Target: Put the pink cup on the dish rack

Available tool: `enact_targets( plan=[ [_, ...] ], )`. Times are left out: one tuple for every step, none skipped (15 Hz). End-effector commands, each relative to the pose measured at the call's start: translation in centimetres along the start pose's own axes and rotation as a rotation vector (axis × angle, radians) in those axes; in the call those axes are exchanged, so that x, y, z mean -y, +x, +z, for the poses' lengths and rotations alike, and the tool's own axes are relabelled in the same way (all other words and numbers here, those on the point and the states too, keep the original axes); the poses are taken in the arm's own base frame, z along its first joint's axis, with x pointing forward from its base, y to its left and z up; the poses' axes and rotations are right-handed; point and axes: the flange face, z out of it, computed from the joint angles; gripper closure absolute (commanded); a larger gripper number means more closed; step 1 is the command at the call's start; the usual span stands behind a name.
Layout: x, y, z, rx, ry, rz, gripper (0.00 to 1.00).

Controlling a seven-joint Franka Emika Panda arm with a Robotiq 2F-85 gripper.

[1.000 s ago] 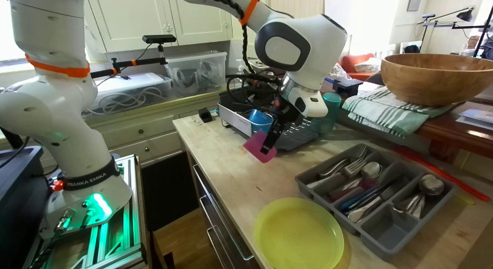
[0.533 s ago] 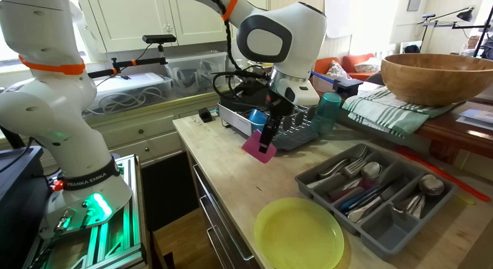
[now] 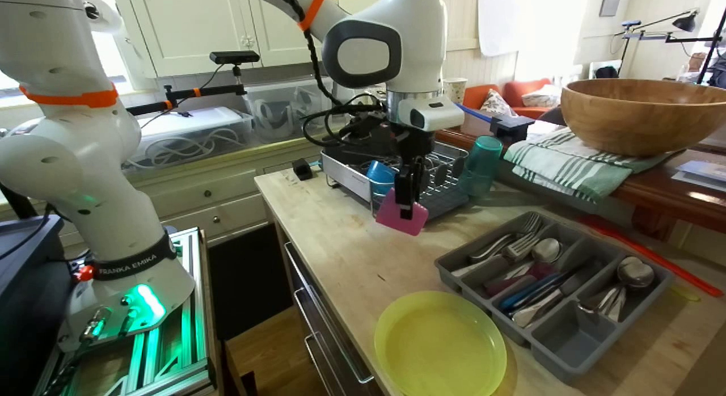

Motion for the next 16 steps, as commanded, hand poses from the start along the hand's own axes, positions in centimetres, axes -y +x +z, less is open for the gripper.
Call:
enact_targets(
  plan=[
    [0.8,-1.5,-0.8,-0.130,0.013,-0.019,0.59],
    [1.2,-1.7,-0.7,-0.167,0.015,-0.038,0.59],
    [1.6,-1.9,-0.8,-0.203,0.017,-0.047,0.59],
    [2.1,-2.1,-0.7,-0.240,0.018,-0.062,0.59],
    [2.5,-2.3,-0.7,-0.269,0.019,-0.073,0.59],
    [2.9,-2.5,-0.6,-0.295,0.018,-0.082,0.59],
    [3.4,-2.8,-0.5,-0.317,0.018,-0.092,0.59],
    [3.8,-3.0,-0.4,-0.336,0.020,-0.101,0.59],
    [4.2,-3.3,-0.3,-0.356,0.023,-0.109,0.59],
    [4.5,-3.6,-0.3,-0.379,0.026,-0.118,0.59],
    [4.9,-3.8,-0.4,-0.400,0.030,-0.125,0.59],
    [5.2,-4.0,-0.4,-0.420,0.039,-0.126,0.59],
    [5.5,-4.2,-0.4,-0.442,0.042,-0.136,0.59],
    [5.8,-4.3,-0.5,-0.460,0.047,-0.142,0.59],
    [6.2,-4.4,-0.5,-0.486,0.058,-0.143,0.59],
    [6.4,-4.5,-0.5,-0.505,0.065,-0.143,0.59]
  ],
)
